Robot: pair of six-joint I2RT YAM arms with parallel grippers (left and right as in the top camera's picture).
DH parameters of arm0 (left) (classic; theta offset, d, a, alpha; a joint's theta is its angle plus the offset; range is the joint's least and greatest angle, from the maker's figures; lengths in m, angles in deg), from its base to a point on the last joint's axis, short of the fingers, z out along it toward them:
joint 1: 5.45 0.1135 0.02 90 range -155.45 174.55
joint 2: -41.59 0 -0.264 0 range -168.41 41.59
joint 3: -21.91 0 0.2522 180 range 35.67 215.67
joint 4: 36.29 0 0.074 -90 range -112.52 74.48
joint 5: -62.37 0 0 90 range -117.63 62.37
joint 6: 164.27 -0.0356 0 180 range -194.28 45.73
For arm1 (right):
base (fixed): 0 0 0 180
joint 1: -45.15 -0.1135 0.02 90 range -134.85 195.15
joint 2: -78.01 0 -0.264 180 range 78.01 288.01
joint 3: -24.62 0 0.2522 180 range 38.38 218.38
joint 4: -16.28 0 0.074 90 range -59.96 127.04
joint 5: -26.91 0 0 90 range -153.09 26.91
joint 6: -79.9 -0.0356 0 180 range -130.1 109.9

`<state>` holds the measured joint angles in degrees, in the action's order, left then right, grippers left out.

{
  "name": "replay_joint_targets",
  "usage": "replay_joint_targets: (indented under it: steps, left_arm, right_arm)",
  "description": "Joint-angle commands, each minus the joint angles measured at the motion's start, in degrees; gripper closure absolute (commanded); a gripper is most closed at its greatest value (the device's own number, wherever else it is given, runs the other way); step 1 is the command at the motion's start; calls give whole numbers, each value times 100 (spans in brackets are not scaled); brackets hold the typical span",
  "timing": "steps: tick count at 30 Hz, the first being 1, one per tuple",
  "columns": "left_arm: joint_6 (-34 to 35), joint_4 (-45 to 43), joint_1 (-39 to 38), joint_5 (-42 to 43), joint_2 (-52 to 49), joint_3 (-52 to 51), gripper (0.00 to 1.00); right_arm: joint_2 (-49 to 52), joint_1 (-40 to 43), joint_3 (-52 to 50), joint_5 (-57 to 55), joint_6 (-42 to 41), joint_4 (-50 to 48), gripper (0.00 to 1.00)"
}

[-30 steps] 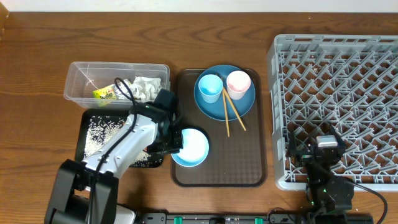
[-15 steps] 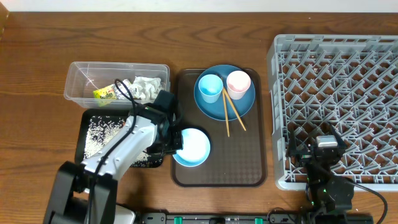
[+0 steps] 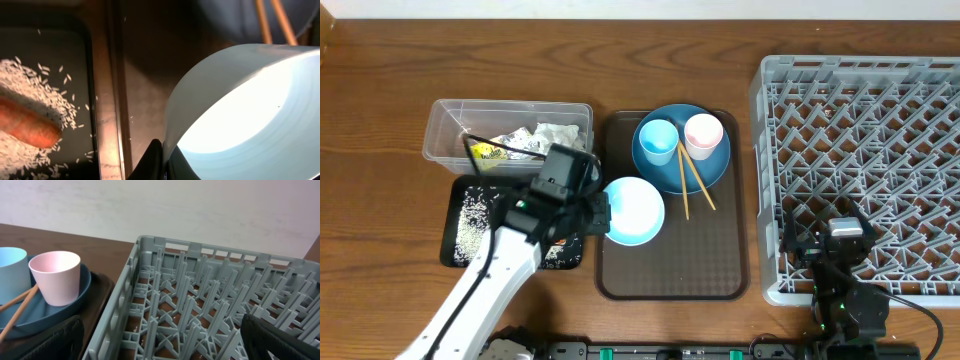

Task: Sort waste into correct bins and load items into the dishwasher rack
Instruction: 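Grasp the light-blue bowl rim with the left gripper and lift it, then move the right gripper left to the bowl held by the left gripper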

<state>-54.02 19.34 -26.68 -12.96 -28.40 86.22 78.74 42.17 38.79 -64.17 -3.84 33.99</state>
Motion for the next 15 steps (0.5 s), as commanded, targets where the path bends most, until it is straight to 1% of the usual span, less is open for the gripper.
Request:
replay_joint_targets:
  steps: [1, 6, 15]
  left_arm:
    - [-295, -24, -11, -17, 48, 116, 94]
    - [-463, -177, -11, -35, 7, -9, 94]
    - [-463, -221, -11, -35, 2, -20, 94]
  right_arm:
    - [-7, -9, -11, -37, -42, 15, 1]
    - [-7, -9, -11, -37, -42, 15, 1]
    - [-7, -9, -9, 44, -63, 13, 1]
